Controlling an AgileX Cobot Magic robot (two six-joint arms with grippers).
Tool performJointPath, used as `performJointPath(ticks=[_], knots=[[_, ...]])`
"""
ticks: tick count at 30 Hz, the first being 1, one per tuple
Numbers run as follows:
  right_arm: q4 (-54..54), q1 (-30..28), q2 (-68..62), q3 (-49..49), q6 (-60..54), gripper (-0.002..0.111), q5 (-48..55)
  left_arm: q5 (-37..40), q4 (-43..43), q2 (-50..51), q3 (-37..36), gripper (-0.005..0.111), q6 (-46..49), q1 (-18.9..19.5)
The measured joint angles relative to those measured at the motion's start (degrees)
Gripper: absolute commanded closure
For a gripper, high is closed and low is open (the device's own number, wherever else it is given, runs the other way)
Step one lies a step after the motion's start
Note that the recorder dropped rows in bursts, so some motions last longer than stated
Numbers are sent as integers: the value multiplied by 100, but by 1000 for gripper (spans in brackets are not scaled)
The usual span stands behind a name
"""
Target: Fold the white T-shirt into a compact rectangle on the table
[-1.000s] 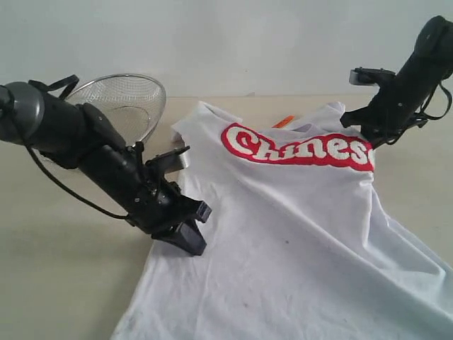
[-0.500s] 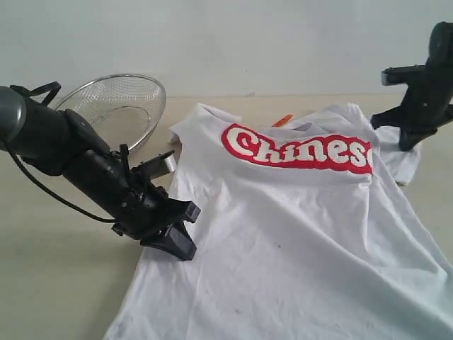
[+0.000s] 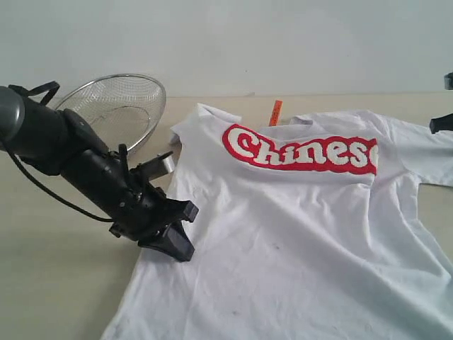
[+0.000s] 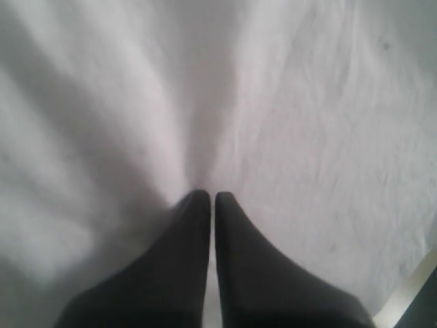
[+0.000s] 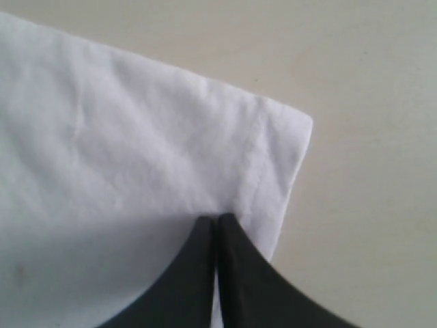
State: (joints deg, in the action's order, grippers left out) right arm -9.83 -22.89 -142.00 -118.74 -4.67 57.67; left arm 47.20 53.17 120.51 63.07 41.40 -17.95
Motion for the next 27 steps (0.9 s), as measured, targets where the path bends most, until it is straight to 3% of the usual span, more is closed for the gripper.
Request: performJointPath(ticks=[12,18,22,27], knots=[[60,-173,-356,-1066,-105,109,253,214,157,-34,-249,102,94,312],[1201,-161,-283,-1486,-617,109,407,130,585,-246,-384,102,914,348],[2203,135,42,-1719,-1262,109,527,-279,625,-903,-278,102,1101,348],[2583,860,274,-1786,-1517,109,829,-776,666,-1338,358,102,1212,348]])
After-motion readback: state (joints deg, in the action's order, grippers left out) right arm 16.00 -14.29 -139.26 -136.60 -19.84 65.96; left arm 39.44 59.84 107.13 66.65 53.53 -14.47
